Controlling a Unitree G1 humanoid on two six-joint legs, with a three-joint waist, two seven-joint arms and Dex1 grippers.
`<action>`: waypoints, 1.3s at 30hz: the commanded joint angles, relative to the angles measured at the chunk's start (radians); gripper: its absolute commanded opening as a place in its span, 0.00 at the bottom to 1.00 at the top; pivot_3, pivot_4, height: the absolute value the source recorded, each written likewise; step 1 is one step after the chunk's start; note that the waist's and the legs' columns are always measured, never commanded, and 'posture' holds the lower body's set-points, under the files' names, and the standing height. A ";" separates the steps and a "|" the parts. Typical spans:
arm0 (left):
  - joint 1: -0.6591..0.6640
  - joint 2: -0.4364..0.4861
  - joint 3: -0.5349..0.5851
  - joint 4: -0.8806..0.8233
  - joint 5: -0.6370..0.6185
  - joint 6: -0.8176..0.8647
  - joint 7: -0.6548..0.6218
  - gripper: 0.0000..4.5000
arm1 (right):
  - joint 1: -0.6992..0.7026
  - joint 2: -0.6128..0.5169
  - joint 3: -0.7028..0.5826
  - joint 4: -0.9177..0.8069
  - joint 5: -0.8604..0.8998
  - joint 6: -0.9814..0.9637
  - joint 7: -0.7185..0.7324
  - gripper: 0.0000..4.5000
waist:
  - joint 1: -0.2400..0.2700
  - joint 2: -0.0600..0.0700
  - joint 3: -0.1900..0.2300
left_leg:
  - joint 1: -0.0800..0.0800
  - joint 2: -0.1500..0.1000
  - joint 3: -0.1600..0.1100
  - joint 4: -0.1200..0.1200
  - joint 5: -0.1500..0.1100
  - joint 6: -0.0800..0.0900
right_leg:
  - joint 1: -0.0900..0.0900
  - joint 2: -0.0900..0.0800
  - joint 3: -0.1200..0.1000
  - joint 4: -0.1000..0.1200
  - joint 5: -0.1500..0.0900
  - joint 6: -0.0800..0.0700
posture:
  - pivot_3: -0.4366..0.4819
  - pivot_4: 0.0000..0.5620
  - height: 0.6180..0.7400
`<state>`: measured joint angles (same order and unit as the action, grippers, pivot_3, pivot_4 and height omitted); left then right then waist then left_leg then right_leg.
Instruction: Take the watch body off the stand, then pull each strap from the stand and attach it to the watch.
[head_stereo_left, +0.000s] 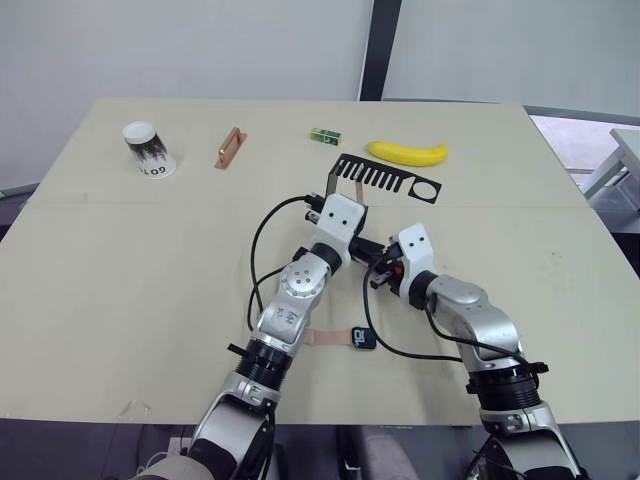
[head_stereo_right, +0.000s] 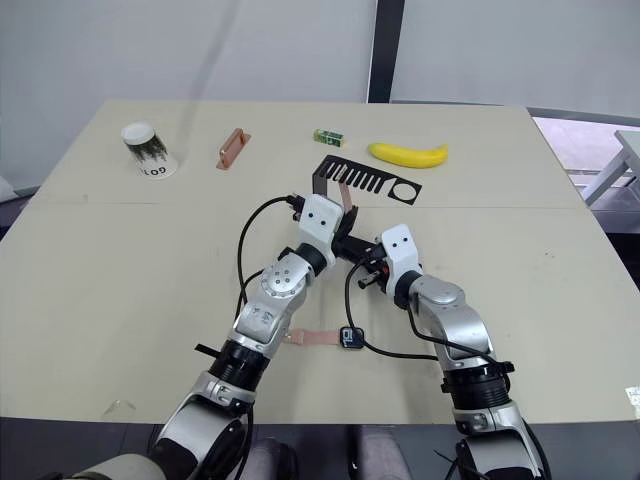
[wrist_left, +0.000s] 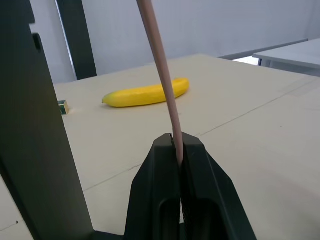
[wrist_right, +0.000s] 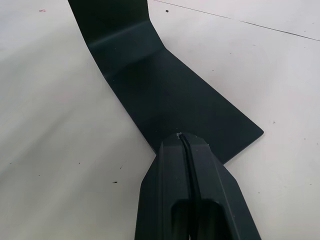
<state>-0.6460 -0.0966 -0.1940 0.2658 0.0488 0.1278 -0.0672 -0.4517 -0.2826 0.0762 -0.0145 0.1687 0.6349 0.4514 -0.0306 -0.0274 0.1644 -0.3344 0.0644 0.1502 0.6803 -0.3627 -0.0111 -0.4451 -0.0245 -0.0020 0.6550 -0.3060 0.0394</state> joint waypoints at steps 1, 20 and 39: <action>-0.005 -0.010 0.005 -0.025 0.001 -0.035 -0.003 0.02 | 0.026 0.002 0.011 0.013 -0.005 0.036 -0.010 0.00 | 0.000 0.000 0.000 | 0.000 0.000 0.000 0.000 0.000 0.000 | 0.000 0.000 0.000 0.000 0.000 0.000 | 0.48 0.27 1.00; 0.132 0.042 0.016 -0.279 -0.073 -0.004 -0.117 0.02 | 0.027 0.003 0.002 0.018 0.000 0.040 -0.009 0.00 | 0.000 0.000 0.000 | 0.000 0.000 0.000 -0.001 0.000 0.000 | 0.000 0.000 0.000 0.000 0.000 0.000 | 0.48 0.27 1.00; 0.216 0.586 0.136 -0.519 -0.672 0.435 -0.920 0.01 | 0.312 -0.204 -0.276 -0.674 0.469 0.213 0.186 0.06 | 0.002 0.002 0.002 | -0.002 0.000 -0.004 -0.003 0.000 0.000 | 0.000 0.000 -0.003 -0.003 0.000 0.000 | 0.48 0.27 1.00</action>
<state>-0.4049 0.4706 -0.0628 -0.2231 -0.5606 0.5373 -0.9062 -0.1590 -0.4701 -0.1298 -0.5849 0.5118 0.8068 0.5984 -0.0286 -0.0249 0.1668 -0.3364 0.0644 0.1468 0.6770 -0.3628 -0.0113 -0.4453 -0.0252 -0.0044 0.6517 -0.3061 0.0394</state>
